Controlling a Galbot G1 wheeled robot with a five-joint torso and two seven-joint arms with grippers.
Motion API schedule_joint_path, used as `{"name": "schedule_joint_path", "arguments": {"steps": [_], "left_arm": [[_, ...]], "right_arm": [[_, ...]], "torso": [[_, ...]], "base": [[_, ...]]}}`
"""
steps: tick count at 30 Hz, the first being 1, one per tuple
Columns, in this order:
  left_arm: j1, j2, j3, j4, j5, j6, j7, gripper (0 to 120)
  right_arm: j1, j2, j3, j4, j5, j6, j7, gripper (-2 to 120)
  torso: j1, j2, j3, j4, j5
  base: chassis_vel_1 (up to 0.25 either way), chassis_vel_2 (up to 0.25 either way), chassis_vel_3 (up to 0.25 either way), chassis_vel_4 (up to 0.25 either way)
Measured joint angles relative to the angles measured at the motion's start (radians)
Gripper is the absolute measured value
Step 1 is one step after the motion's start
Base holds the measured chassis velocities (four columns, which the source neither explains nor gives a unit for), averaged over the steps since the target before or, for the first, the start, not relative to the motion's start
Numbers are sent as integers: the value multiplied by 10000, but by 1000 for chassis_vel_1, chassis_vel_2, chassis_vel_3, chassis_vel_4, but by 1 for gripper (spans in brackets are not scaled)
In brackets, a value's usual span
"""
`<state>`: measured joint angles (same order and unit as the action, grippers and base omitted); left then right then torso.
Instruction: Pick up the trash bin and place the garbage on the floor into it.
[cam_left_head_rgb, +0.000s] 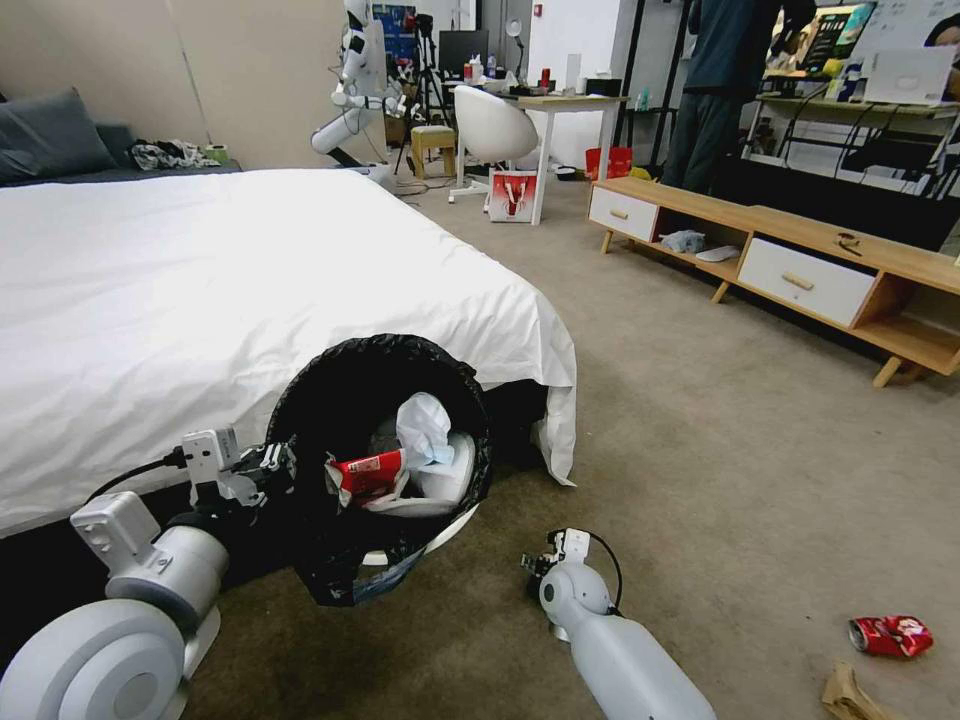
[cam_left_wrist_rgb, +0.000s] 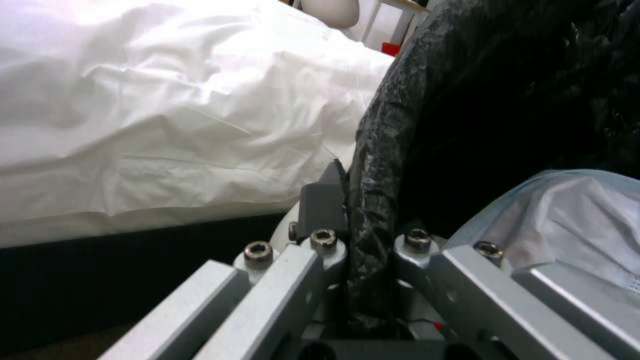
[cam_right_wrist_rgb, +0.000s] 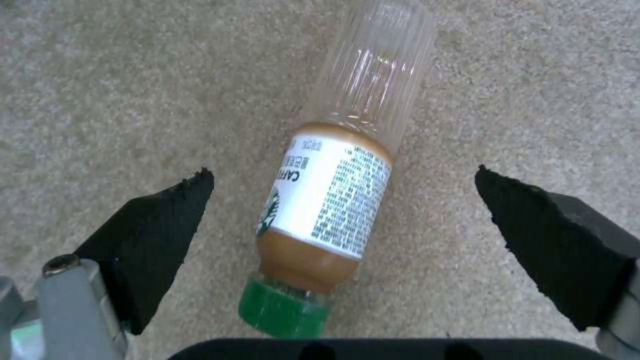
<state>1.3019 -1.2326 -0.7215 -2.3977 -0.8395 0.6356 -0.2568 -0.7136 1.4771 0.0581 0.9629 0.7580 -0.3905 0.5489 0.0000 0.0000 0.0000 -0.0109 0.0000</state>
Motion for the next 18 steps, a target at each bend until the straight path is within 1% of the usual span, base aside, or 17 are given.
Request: {"name": "schedule_joint_path", "arguments": {"steps": [9,18], "left_arm": [[-9,-8,26,26,22,-8,0,2],[54,0,33,24,42,-12,-1,2]], "right_arm": [[139,180,88,-540,-404,221,-444,100],[221,367,186,-1040,-821,388,-680,100]], "torso": [[0,0,0,0,0],[0,1,-1,-1,-1]], "base": [[0,0,0,0],[0,0,0,0]]}}
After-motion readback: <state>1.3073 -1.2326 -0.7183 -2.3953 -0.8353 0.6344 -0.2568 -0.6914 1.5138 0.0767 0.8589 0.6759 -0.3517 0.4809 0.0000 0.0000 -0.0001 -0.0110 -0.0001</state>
